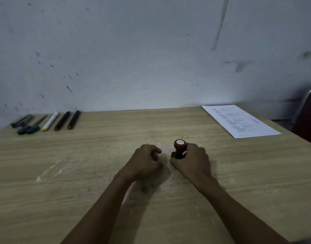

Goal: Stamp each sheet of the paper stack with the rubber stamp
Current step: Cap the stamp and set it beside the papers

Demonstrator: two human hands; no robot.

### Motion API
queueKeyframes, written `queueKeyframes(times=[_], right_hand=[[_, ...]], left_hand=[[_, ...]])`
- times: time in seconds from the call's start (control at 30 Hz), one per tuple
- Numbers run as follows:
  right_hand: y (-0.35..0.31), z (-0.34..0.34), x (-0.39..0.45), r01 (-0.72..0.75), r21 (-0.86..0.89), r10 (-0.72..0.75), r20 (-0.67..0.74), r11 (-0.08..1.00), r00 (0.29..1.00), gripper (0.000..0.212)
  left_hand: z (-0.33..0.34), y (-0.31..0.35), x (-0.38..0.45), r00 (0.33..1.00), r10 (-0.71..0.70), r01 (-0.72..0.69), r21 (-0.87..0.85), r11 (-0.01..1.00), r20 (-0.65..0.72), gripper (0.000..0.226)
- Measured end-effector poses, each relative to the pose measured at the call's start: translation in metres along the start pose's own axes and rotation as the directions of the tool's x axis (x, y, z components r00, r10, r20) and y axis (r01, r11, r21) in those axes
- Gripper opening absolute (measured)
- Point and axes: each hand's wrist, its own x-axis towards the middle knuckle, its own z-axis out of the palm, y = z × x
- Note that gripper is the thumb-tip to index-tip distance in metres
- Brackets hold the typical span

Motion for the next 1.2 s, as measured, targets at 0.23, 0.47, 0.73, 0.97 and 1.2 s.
queueKeyframes(times=[0.23, 0.47, 0.73, 0.97, 1.2], right_hand=[[-0.006, -0.006, 0.006, -0.07, 0.138, 0.071, -0.006, 0.988, 0.997, 0.033], [-0.011, -0.016, 0.007, -0.383, 0.772, 0.129, 0.372, 0.507, 0.919, 0.039], [-0.013, -0.021, 0.006, -0.561, 0.797, 0.023, 0.571, 0.222, 0.821, 0.035], [-0.02, -0.019, 0.002, -0.599, 0.784, 0.053, 0.599, 0.162, 0.799, 0.026], [-0.025, -0.014, -0.004, -0.609, 0.785, 0.043, 0.609, 0.109, 0.792, 0.023]], left_hand=[[0.002, -0.006, -0.002, 0.998, 0.059, -0.059, -0.001, 0.998, -0.013, 0.062], [-0.002, 0.002, -0.011, 0.965, 0.214, -0.254, -0.333, 0.908, -0.151, 0.068], [-0.005, 0.009, -0.014, 0.923, 0.252, -0.357, -0.401, 0.843, -0.291, 0.053], [-0.009, 0.011, -0.016, 0.898, 0.284, -0.397, -0.341, 0.852, -0.335, 0.051], [-0.008, 0.007, -0.016, 0.869, 0.313, -0.441, -0.314, 0.84, -0.383, 0.048]])
